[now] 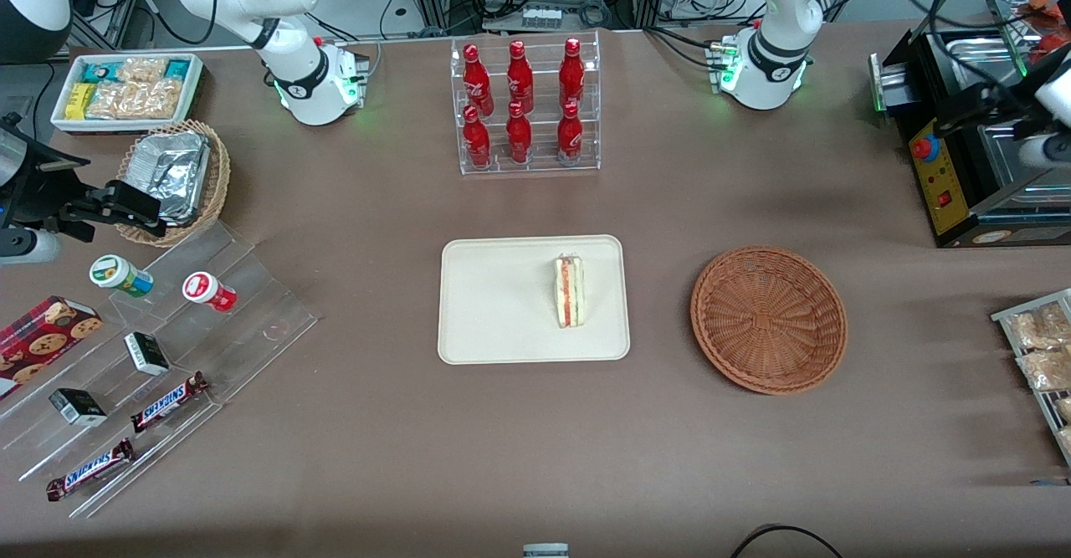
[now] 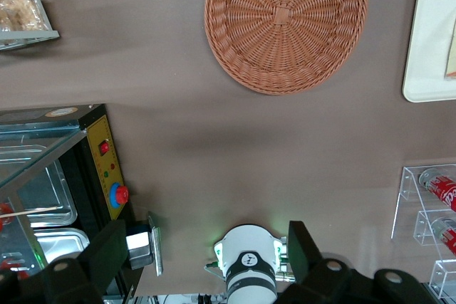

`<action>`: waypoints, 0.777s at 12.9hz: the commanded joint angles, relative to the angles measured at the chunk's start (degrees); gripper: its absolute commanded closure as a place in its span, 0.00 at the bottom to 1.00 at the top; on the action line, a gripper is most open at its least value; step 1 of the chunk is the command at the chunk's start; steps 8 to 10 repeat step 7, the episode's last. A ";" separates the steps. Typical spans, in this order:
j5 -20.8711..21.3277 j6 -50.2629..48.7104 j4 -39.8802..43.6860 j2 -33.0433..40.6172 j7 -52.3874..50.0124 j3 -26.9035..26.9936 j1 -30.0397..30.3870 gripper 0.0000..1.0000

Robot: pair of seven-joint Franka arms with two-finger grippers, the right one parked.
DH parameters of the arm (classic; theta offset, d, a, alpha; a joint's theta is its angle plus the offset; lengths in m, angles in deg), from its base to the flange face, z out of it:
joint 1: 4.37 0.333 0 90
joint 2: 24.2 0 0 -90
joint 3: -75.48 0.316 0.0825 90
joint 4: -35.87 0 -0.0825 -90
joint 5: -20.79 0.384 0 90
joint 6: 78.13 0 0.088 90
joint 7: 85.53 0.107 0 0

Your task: Place sandwich from basket to tray

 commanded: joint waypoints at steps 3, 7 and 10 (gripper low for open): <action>-0.14 1.82 0.36 -0.25 -0.28 0.78 -2.06 0.00; 0.30 1.91 2.04 -2.11 -0.37 -0.27 -1.80 0.00; 0.30 1.91 2.04 -2.11 -0.37 -0.27 -1.80 0.00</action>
